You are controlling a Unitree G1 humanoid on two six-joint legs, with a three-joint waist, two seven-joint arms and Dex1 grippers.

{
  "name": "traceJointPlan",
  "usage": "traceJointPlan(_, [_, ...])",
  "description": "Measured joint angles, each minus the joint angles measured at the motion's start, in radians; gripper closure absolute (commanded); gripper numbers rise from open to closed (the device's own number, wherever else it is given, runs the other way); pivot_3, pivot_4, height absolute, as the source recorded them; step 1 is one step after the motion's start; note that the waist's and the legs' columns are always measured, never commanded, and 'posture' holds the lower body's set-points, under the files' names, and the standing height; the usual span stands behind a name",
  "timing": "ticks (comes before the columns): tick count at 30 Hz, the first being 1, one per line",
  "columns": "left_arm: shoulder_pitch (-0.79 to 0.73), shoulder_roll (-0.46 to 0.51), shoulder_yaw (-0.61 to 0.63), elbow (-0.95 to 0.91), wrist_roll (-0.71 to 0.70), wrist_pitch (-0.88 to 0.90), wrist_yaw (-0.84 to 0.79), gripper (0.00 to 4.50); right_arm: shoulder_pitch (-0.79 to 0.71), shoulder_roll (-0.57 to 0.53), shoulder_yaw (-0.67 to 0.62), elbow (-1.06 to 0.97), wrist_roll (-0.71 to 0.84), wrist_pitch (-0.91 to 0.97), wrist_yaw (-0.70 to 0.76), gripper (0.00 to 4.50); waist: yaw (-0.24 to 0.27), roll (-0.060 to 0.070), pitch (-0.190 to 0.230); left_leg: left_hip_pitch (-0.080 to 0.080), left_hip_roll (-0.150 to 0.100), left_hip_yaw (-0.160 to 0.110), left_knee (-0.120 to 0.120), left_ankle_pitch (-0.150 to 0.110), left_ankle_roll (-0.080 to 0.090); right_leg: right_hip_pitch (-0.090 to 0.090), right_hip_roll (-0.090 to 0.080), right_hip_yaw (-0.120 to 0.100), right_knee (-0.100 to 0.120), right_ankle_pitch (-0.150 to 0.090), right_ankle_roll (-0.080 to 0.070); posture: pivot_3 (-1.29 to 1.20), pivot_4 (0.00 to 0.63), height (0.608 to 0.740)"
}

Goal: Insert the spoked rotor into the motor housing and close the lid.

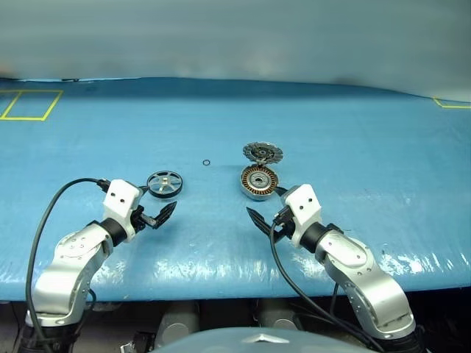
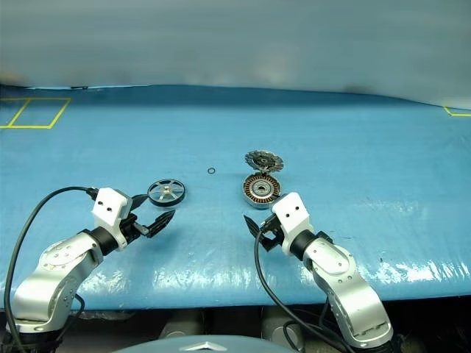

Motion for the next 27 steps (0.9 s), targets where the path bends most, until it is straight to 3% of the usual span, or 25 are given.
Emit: traceJointPlan(27, [-0.010, -0.001, -0.003, 0.000, 0.003, 0.000, -0.007, 0.01, -0.020, -0.002, 0.020, 0.000, 0.000, 0.022, 0.001, 0.02, 0.000, 0.000, 0.000, 0.000, 0.000, 0.000, 0.000, 0.000, 0.000, 0.000, 0.000, 0.000, 0.000, 0.000, 0.000, 0.00, 0.150, 0.740])
